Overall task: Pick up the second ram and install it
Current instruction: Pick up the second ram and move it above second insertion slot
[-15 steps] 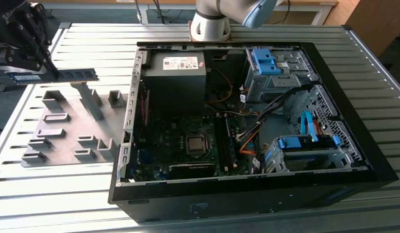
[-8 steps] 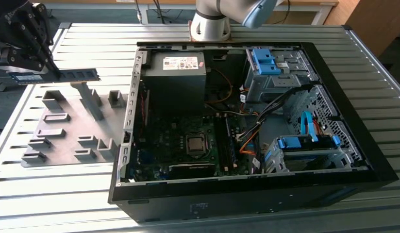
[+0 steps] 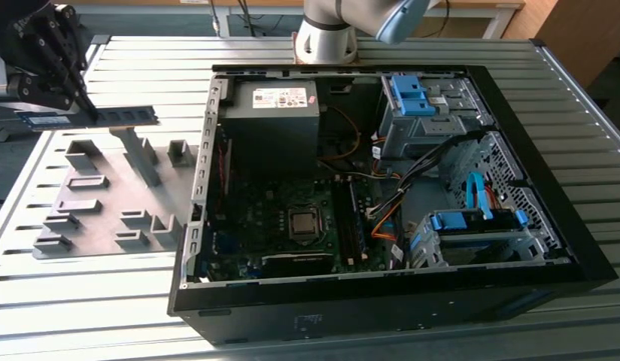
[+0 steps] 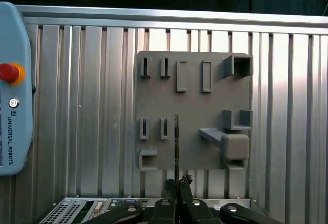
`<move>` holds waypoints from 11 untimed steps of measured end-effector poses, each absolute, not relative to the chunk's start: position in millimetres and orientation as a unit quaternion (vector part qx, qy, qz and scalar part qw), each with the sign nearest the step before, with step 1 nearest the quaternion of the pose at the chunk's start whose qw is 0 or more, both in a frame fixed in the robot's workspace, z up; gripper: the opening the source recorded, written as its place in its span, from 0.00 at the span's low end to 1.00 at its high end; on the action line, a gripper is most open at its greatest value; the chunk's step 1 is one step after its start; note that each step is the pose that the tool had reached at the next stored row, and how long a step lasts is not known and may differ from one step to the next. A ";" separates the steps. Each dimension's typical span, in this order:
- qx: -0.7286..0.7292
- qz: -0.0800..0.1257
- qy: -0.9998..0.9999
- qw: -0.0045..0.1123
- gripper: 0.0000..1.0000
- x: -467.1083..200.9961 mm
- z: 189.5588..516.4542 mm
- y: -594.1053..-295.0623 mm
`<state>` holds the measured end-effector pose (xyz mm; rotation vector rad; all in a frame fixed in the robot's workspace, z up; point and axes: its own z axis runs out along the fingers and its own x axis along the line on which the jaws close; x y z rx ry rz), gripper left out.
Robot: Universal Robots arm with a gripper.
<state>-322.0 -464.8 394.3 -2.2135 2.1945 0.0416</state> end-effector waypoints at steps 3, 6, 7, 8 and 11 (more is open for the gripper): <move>-0.710 0.013 0.704 0.012 0.14 -320.0 394.3 -464.8; -0.710 0.013 0.704 0.012 0.14 -317.7 394.3 -464.8; -0.710 0.013 0.704 0.012 0.14 -316.9 394.3 -464.8; -0.710 0.013 0.704 0.012 0.14 -316.0 394.3 -464.8; -0.710 0.013 0.704 0.012 0.14 -313.8 394.3 -464.8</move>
